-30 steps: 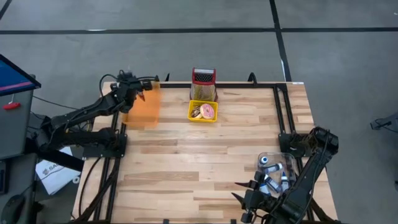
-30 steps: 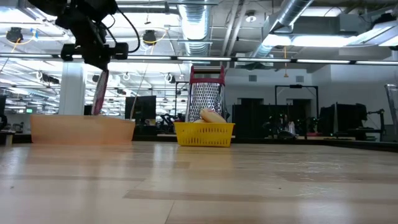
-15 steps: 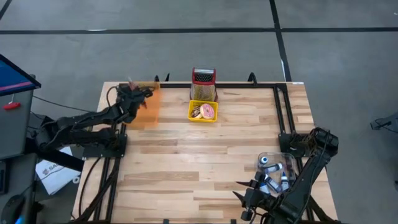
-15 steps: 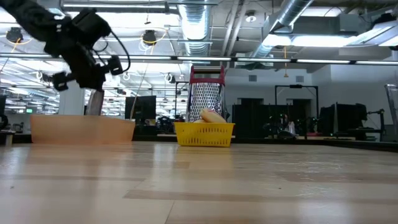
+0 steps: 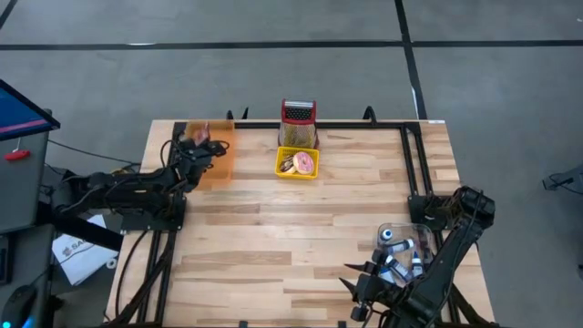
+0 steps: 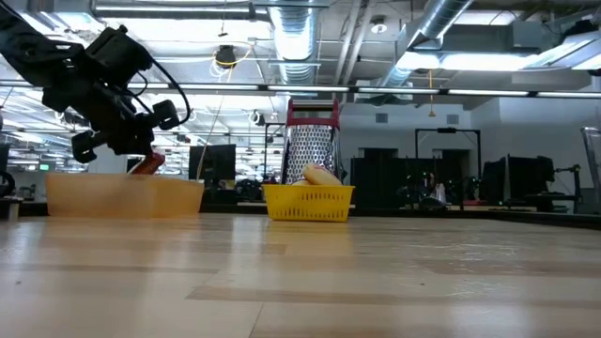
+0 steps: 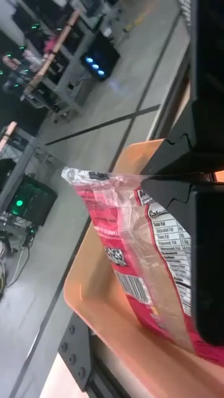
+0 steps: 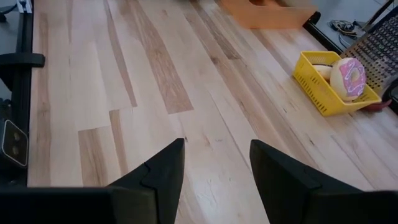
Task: Pick & Place Food Item
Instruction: Put the popcorn bag into the orange bin
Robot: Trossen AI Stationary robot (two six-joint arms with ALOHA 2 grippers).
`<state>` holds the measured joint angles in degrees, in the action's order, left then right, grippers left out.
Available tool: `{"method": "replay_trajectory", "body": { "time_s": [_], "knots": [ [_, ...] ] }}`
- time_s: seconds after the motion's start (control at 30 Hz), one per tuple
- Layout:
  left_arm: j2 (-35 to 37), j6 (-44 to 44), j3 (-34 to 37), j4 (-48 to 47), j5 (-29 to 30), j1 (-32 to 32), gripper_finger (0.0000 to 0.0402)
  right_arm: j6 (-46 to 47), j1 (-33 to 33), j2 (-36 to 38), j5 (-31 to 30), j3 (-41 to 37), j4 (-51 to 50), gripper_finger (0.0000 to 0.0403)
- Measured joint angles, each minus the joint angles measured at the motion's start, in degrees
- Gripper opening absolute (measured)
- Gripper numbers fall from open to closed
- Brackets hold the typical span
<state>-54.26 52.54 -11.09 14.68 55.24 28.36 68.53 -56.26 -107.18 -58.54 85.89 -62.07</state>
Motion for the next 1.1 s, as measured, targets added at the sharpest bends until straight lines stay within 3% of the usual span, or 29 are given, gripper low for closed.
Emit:
{"method": "replay_trajectory", "body": {
  "time_s": [0.27, 0.8, 1.1],
  "knots": [
    [0.0, -6.1, 0.0, -0.1, -4.6, -0.6, 0.0000, -0.2, 0.2, 0.0, 0.0, 0.0, 0.0, 0.0175],
    [0.0, -7.3, 0.0, -8.8, -6.2, -2.6, 0.0000, -0.1, 0.1, 0.0, 0.0, 0.0, 0.0, 0.0175],
    [0.0, -11.9, 0.0, -7.3, -7.5, -2.6, 0.0005, 0.0, 0.1, 0.0, 0.0, 0.0, 0.0, 0.0175]
  ]
}}
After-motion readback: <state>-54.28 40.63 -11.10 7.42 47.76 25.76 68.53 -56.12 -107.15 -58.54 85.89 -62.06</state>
